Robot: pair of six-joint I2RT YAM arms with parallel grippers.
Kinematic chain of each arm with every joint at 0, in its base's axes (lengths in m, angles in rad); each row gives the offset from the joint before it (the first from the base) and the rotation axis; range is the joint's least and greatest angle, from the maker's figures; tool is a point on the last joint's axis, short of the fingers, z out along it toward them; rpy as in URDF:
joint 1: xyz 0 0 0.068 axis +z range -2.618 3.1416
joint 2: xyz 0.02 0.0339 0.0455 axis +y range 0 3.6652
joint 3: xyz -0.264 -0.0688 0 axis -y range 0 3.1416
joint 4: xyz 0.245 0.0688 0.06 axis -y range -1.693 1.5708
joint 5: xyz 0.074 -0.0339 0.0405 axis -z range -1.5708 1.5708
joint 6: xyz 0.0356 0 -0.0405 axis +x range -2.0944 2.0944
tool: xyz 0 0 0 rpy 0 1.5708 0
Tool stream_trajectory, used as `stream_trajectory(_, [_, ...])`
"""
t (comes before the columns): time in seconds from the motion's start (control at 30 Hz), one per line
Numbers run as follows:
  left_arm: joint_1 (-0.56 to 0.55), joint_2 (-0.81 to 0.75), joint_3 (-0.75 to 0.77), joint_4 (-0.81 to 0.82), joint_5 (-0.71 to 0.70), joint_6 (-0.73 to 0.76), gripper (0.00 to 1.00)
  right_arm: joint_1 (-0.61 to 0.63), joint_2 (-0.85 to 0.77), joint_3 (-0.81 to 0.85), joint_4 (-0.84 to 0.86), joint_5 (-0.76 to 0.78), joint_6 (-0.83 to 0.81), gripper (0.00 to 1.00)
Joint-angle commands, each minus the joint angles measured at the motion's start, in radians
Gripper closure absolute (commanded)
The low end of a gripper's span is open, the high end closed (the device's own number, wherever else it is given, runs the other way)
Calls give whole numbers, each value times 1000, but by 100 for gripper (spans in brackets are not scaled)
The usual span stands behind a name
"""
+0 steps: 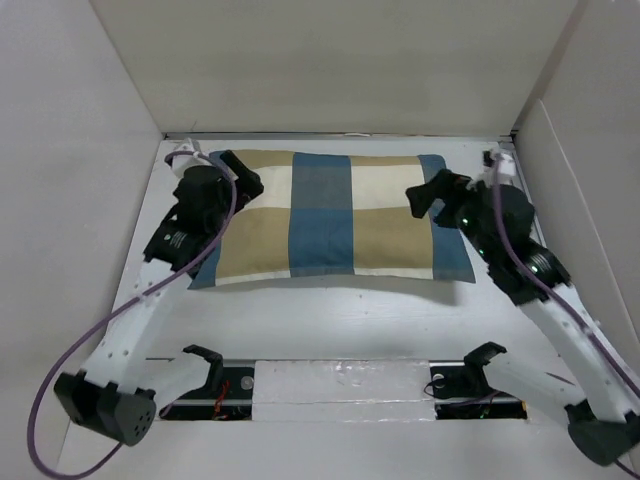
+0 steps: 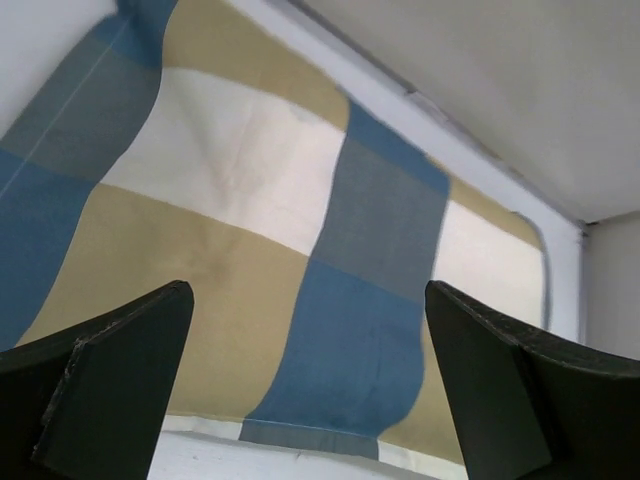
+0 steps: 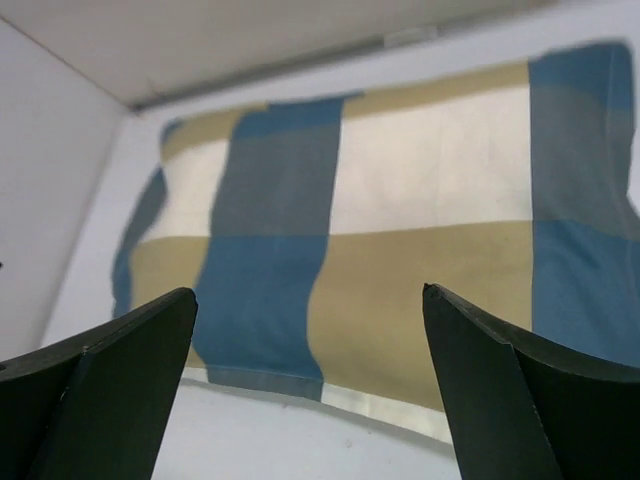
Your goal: Put the pillow into the pillowcase
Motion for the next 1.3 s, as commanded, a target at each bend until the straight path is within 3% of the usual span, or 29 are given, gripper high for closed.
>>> stream_trajectory(0.0, [-4, -195, 93, -28, 14, 101, 1, 51, -180, 24, -144, 213, -36, 0])
stream_trajectory(0.1, [-13, -292, 122, -97, 40, 161, 1, 60, -352, 15, -218, 175, -26, 0])
stream_trajectory(0.23, [-14, -514, 99, -120, 98, 268, 1, 80, -556, 23, -290, -44, -55, 0])
stream_trajectory(0.37, [-14, -808, 36, -180, 46, 291, 1, 80, -728, 130, -455, -6, -98, 0])
stream_trajectory(0.5, [-14, -953, -37, -269, -96, 246, 1, 80, -787, 216, -574, 86, -125, 0])
stream_trajectory(0.73, [-14, -1028, -82, -313, -135, 215, 1, 100, -807, 250, -707, 216, -125, 0])
stream_trajectory(1.27, [-32, -1037, -81, -313, -227, 215, 1, 163, -830, 271, -698, 307, -104, 0])
